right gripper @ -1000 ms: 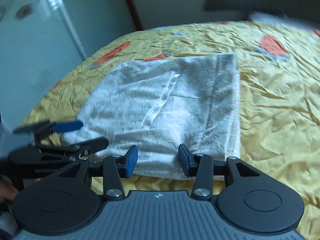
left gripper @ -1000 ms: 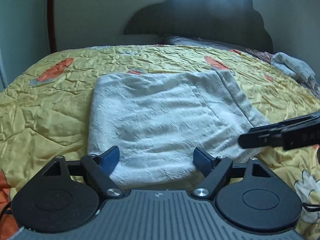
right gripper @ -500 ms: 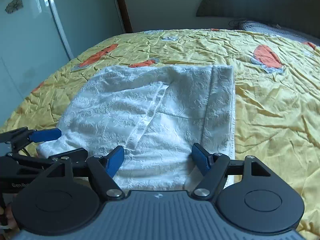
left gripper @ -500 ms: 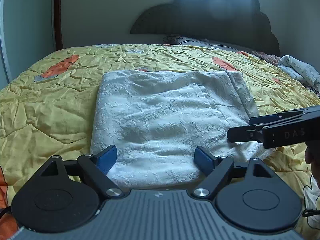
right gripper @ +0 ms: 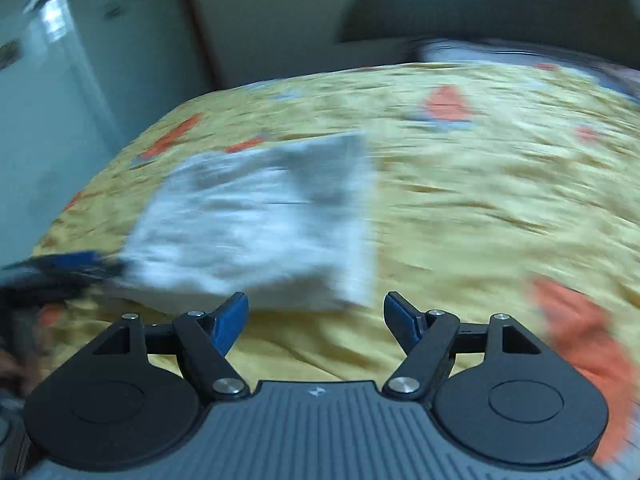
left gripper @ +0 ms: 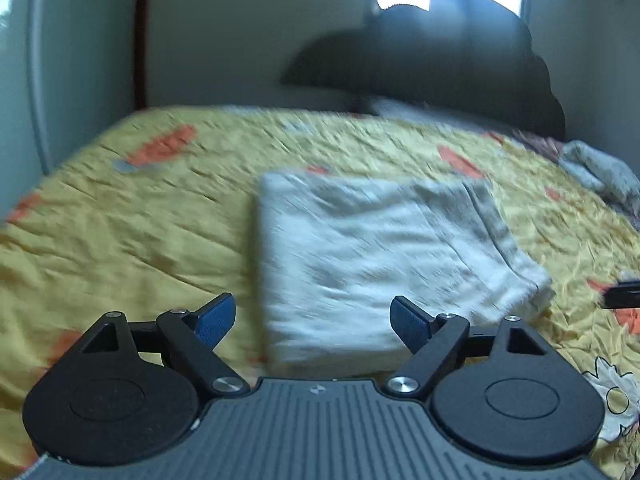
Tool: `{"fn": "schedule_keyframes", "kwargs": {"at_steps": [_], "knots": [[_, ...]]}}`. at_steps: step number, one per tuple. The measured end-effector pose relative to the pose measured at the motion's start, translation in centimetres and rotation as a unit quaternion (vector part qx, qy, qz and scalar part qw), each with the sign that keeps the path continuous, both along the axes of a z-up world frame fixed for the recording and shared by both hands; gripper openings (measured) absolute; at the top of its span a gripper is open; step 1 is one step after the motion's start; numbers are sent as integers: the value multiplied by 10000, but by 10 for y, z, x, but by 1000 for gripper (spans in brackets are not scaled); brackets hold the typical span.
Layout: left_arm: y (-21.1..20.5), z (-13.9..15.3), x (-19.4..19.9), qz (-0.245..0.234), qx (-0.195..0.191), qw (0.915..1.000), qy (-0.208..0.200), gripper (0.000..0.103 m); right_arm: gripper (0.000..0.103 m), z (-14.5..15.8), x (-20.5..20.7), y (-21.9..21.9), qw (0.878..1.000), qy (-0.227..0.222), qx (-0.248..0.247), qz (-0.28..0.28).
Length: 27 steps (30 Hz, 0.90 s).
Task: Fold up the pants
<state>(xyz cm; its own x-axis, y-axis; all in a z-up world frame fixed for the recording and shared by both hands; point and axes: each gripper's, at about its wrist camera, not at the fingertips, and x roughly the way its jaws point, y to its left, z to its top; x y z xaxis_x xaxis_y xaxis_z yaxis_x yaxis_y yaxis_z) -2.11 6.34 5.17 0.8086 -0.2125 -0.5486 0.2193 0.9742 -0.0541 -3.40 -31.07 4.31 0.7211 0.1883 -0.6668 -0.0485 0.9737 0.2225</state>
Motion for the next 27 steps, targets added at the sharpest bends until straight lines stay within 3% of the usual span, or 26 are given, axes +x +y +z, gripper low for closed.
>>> {"fn": "schedule_keyframes", "kwargs": {"at_steps": [2, 4, 6, 9, 10, 11, 12, 15, 17, 19, 23, 27], "knots": [[37, 19, -16, 322, 142, 9987, -359, 88, 75, 8, -29, -41, 9974, -181, -212, -669], [74, 39, -26, 781, 410, 9934, -730, 88, 75, 19, -53, -75, 9848, -454, -845, -1450], [106, 58, -31, 1438, 610, 9823, -1037, 89, 75, 29, -70, -93, 9527, -747, -1932, -2222], [134, 74, -32, 2209, 605, 9646, -1307, 92, 81, 35, -74, -88, 8836, -1067, -3574, -2832], [132, 76, -31, 2296, 584, 9627, -1307, 92, 84, 34, -71, -78, 8709, -1191, -3909, -2729], [125, 75, -33, 2218, 488, 9651, -1305, 92, 85, 32, -67, -64, 8686, -1291, -4089, -2483], [113, 69, -35, 2010, 363, 9706, -1277, 93, 88, 30, -62, -48, 8751, -1374, -4068, -2233], [60, 39, -40, 1170, 196, 9884, -946, 93, 90, 20, -48, 6, 9269, -1513, -3226, -1180], [24, 14, -44, 801, 146, 9944, -677, 93, 90, 10, -35, 41, 9596, -1390, -2382, -563], [-7, -7, -46, 550, 149, 9977, -378, 93, 90, -3, -23, 66, 9792, -1196, -1628, -160], [-40, -30, -47, 310, 320, 9988, -188, 93, 90, -31, -2, 95, 9975, -494, -507, -80], [-50, -47, -36, 474, 420, 9979, 157, 93, 90, -49, 9, 105, 9972, -274, -579, -388]]}}
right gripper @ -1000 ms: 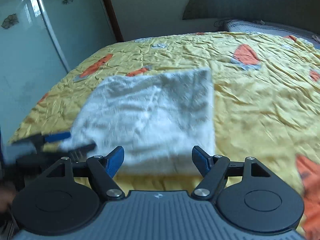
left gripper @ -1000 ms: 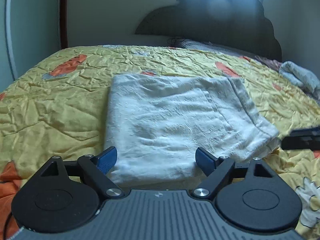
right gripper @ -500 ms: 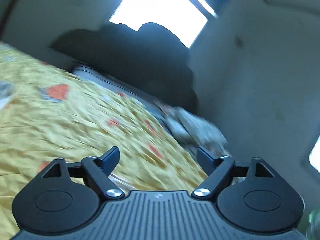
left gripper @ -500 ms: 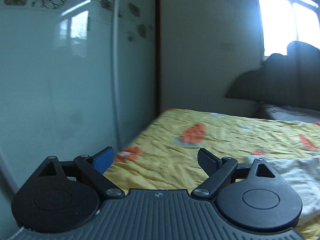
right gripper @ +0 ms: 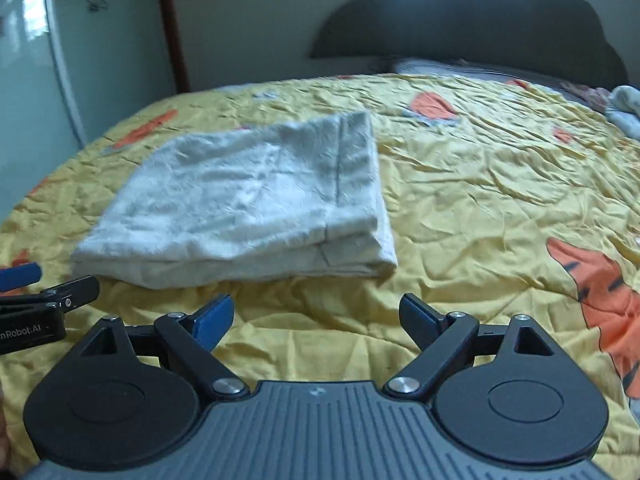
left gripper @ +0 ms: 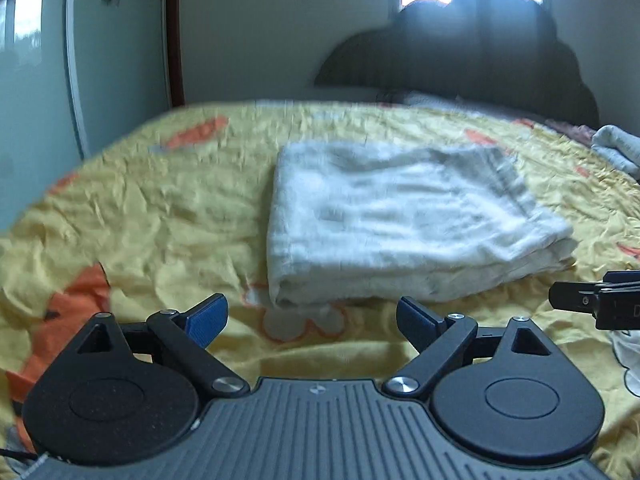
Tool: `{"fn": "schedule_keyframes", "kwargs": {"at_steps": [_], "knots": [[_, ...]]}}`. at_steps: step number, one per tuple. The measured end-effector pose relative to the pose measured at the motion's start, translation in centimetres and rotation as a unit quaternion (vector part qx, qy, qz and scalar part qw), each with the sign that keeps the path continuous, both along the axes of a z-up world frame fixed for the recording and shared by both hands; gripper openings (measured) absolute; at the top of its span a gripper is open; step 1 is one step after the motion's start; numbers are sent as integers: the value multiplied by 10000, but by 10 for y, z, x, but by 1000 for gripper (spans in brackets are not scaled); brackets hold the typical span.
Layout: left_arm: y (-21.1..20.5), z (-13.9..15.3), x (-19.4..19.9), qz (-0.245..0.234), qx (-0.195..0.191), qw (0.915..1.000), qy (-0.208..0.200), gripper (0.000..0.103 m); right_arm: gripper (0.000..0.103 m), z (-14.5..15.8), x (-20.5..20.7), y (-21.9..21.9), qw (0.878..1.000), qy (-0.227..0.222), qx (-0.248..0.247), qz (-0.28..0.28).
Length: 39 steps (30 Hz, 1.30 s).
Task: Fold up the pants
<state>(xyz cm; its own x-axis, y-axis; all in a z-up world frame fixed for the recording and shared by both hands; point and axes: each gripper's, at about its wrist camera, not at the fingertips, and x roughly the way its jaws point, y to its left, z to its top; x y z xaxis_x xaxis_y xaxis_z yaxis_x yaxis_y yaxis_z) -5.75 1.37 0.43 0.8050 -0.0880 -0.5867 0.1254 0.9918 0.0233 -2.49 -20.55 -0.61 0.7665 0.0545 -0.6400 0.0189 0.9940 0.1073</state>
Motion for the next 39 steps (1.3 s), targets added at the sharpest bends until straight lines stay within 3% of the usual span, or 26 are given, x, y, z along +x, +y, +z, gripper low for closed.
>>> {"fn": "schedule_keyframes", "kwargs": {"at_steps": [4, 10, 13, 39], "knots": [[5, -11, 10, 32, -80, 9993, 376, 96, 91, -14, 9, 6, 9993, 345, -79, -78], [2, -19, 9, -110, 67, 9990, 432, 102, 103, -21, 10, 17, 9991, 219, -304, -197], [1, -21, 8, -107, 88, 9992, 386, 102, 103, -26, 8, 18, 9994, 26, -314, -142], [1, -21, 9, -121, 120, 9991, 396, 103, 103, -26, 0, 21, 9993, -37, -336, -138]]}}
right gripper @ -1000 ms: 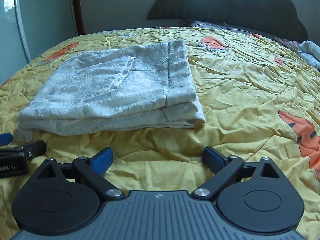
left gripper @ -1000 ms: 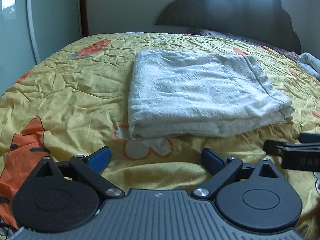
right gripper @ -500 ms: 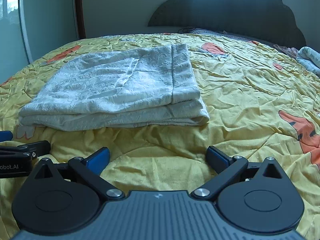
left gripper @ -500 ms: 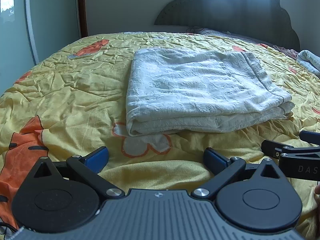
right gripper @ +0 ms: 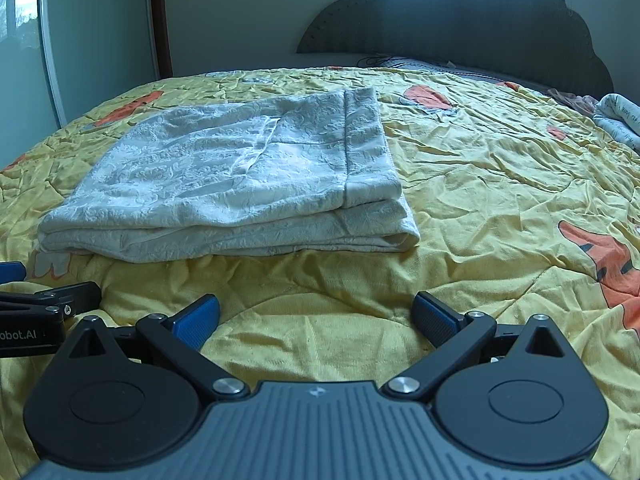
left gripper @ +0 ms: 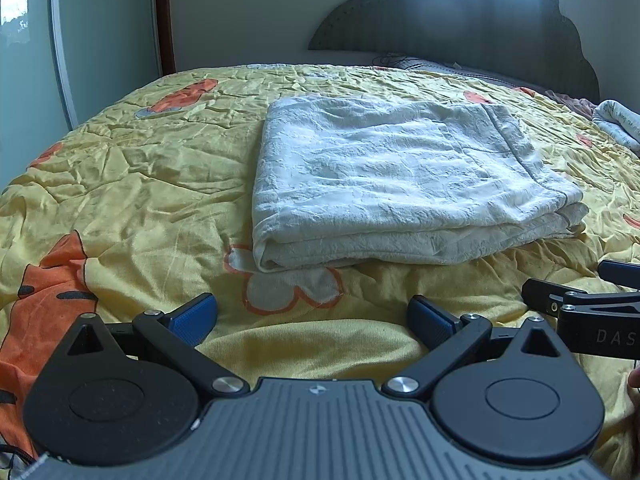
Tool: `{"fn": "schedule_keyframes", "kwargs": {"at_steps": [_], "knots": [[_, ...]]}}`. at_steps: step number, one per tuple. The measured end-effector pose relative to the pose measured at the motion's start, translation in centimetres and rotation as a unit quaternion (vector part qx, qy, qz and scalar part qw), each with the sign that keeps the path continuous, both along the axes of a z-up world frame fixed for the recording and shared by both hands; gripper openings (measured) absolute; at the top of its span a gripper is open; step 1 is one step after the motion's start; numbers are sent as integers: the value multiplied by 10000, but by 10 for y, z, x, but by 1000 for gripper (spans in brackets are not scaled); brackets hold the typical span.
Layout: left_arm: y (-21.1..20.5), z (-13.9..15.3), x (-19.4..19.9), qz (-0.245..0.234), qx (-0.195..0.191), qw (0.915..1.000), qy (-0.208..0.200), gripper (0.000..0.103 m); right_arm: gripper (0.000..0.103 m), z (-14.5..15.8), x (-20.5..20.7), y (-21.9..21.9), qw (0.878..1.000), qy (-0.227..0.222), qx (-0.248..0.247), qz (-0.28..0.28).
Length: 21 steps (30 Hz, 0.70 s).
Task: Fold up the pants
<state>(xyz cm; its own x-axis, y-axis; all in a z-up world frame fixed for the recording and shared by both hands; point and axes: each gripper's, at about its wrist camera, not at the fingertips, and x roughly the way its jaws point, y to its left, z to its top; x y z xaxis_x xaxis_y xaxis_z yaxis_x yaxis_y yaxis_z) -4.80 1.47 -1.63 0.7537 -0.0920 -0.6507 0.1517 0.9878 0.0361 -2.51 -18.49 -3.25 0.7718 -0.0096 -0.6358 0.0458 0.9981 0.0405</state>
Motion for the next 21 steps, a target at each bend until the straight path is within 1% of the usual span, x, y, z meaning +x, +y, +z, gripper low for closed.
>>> {"fn": "schedule_keyframes", "kwargs": {"at_steps": [5, 8, 12, 21], "knots": [[0, 0, 0, 30, -25, 10000, 25, 103, 103, 0, 0, 0, 10000, 0, 0, 0], [-1, 3, 4, 30, 11, 9999, 129, 103, 103, 0, 0, 0, 10000, 0, 3, 0], [-2, 2, 5, 68, 16, 9999, 125, 103, 103, 0, 0, 0, 10000, -2, 1, 0], [-2, 2, 5, -24, 36, 9999, 149, 103, 103, 0, 0, 0, 10000, -1, 2, -4]]}}
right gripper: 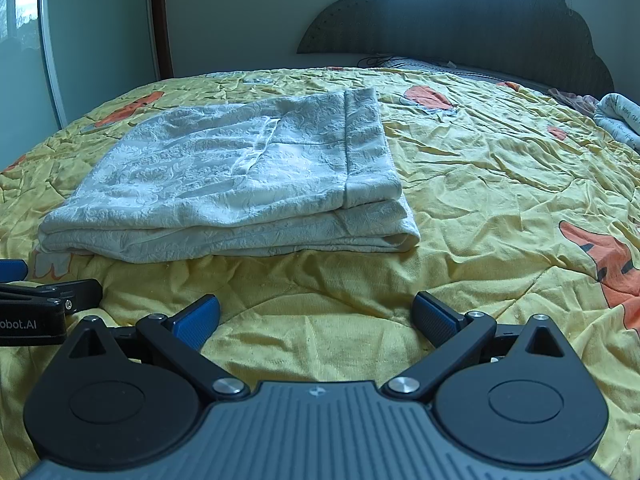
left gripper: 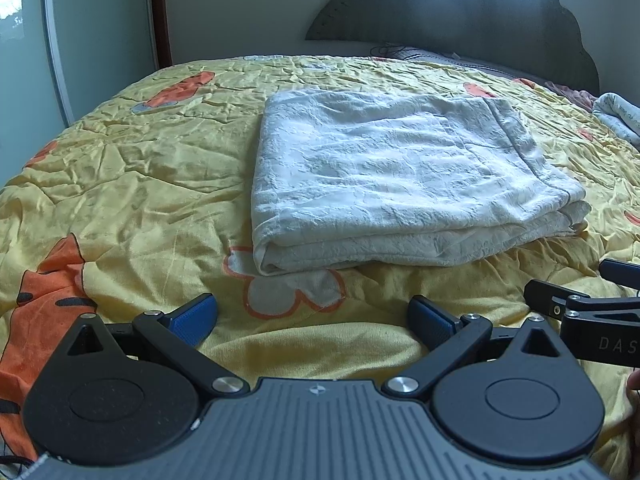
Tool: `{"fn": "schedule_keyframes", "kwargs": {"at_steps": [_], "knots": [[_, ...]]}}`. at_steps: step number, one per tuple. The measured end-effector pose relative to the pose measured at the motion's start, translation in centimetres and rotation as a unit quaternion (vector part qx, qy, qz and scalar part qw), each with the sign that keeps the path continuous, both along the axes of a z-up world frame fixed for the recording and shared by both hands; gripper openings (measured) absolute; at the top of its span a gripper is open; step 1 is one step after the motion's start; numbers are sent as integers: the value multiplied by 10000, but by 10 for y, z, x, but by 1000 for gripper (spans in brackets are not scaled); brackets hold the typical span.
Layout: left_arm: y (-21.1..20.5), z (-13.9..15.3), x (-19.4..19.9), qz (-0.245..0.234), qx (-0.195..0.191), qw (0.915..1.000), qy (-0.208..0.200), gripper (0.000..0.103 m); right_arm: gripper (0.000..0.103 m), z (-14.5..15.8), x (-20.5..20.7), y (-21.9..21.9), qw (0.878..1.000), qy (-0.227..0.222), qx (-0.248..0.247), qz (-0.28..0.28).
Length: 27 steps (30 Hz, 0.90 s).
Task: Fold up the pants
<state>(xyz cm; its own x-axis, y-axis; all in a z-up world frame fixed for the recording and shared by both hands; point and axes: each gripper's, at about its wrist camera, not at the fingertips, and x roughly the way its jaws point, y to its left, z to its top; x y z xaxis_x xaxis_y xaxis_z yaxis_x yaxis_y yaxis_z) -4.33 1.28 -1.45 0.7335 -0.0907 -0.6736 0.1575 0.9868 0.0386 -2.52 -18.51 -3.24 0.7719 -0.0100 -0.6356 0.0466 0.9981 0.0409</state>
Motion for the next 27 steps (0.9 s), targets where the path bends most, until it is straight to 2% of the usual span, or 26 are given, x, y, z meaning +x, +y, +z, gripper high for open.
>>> {"fn": "schedule_keyframes", "kwargs": {"at_steps": [27], "knots": [[-1, 0, -3, -7, -4, 10000, -4, 103, 103, 0, 0, 0, 10000, -3, -1, -2]]}}
